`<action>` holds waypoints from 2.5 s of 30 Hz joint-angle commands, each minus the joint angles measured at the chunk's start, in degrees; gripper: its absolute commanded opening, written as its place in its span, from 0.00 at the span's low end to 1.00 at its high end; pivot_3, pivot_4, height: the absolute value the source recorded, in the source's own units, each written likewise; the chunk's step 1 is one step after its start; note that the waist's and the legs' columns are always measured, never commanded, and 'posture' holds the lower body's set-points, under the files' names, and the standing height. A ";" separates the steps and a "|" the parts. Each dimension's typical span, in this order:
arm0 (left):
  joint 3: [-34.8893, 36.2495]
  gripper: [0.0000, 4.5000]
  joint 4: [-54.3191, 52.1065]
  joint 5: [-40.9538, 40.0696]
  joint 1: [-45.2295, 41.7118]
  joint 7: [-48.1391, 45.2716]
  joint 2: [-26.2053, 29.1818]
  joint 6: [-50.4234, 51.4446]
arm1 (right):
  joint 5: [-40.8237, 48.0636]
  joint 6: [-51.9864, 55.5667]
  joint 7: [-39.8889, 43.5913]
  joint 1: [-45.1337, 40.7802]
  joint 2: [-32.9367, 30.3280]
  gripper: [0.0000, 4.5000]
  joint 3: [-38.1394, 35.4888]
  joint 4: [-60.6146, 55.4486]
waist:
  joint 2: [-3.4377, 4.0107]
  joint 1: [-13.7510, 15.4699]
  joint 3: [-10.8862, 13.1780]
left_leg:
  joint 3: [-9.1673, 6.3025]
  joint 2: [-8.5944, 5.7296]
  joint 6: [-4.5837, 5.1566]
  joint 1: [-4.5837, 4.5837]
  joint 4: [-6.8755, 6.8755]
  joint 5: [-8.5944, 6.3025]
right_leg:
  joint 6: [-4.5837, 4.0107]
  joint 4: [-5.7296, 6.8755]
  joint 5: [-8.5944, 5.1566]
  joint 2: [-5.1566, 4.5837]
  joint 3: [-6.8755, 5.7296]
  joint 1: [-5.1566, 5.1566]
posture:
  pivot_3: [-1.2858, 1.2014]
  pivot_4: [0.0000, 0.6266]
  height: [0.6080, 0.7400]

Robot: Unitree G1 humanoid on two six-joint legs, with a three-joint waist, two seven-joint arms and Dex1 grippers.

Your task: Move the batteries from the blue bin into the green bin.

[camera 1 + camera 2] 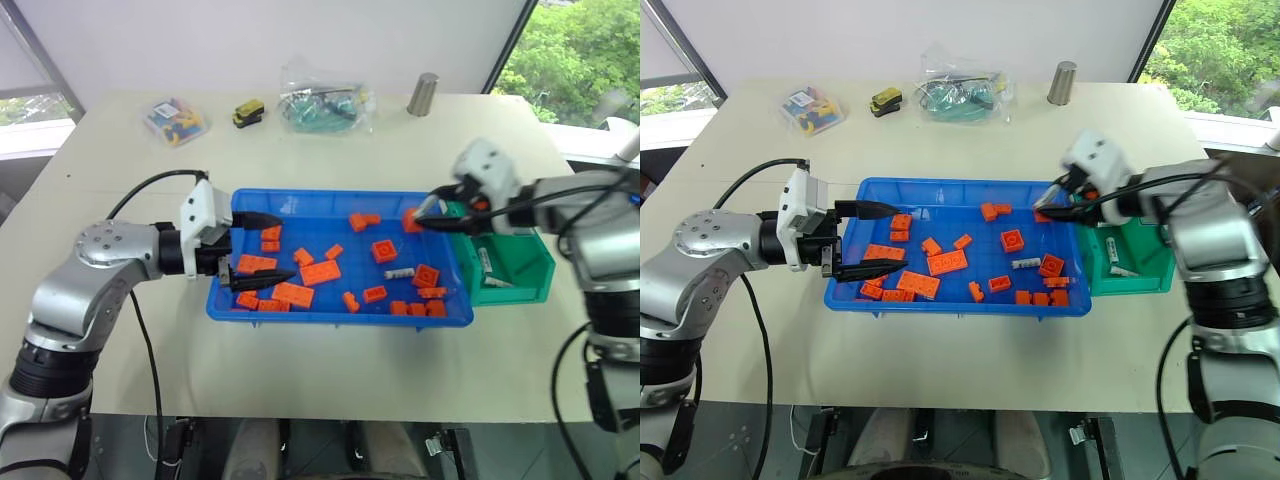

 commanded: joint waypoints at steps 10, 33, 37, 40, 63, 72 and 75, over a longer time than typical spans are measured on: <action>-1.46 1.00 1.60 0.52 -2.97 -2.03 -1.11 -1.78 | 4.08 2.58 -4.33 8.12 -8.12 0.99 -8.51 -0.53 | 0.03 -0.50 -0.01 | 0.05 0.05 0.01 0.04 0.00 0.00 | 0.01 0.04 0.00 0.12 0.08 -0.02 | 0.52 0.24 1.00; 0.30 1.00 -3.13 -1.00 -0.79 0.41 -0.25 0.65 | -9.91 -27.30 13.52 -8.77 3.68 0.99 26.39 15.94 | 0.02 -0.26 0.00 | 0.04 0.03 0.01 0.00 0.06 0.00 | 0.01 0.05 0.00 0.09 0.05 -0.03 | 0.52 0.24 1.00; 1.72 1.00 -4.27 -1.19 1.40 0.89 0.51 0.52 | -12.29 -30.09 14.19 -8.74 4.50 0.99 27.05 19.51 | 0.02 -0.27 0.00 | 0.04 0.04 0.01 0.00 0.05 0.00 | 0.01 0.05 0.00 0.09 0.05 -0.04 | 0.52 0.24 1.00; 2.31 1.00 -4.70 -1.22 2.41 1.04 0.63 0.33 | -12.85 -30.95 14.75 -8.30 5.14 0.99 26.97 20.44 | 0.01 -0.21 -0.01 | 0.02 0.04 0.01 0.04 0.06 0.00 | 0.01 0.05 0.00 0.09 0.03 0.02 | 0.52 0.24 1.00; 1.53 1.00 -1.70 -0.47 1.27 -0.27 0.34 -0.63 | -0.52 -6.66 10.66 -7.89 3.31 0.01 6.87 9.63 | -0.01 0.01 -0.02 | -0.03 0.03 0.01 0.05 0.07 0.00 | 0.01 0.06 0.00 0.05 -0.01 0.06 | 0.52 0.24 1.00; 4.34 1.00 -1.48 -0.97 4.36 -0.13 2.02 -0.85 | 3.01 0.69 3.31 4.40 -7.11 0.12 -5.90 7.90 | 0.00 -0.44 -0.03 | 0.01 0.02 0.02 0.06 0.04 -0.01 | 0.00 0.01 0.00 -0.03 0.01 0.07 | 0.52 0.24 1.00; 4.86 1.00 -0.05 -0.54 4.33 -0.31 2.19 -1.31 | 3.92 1.28 0.90 8.59 -7.44 0.39 -8.34 6.58 | 0.04 -0.55 -0.05 | 0.05 0.07 0.02 0.10 0.01 -0.01 | 0.00 0.06 0.00 0.06 0.06 0.04 | 0.52 0.24 1.00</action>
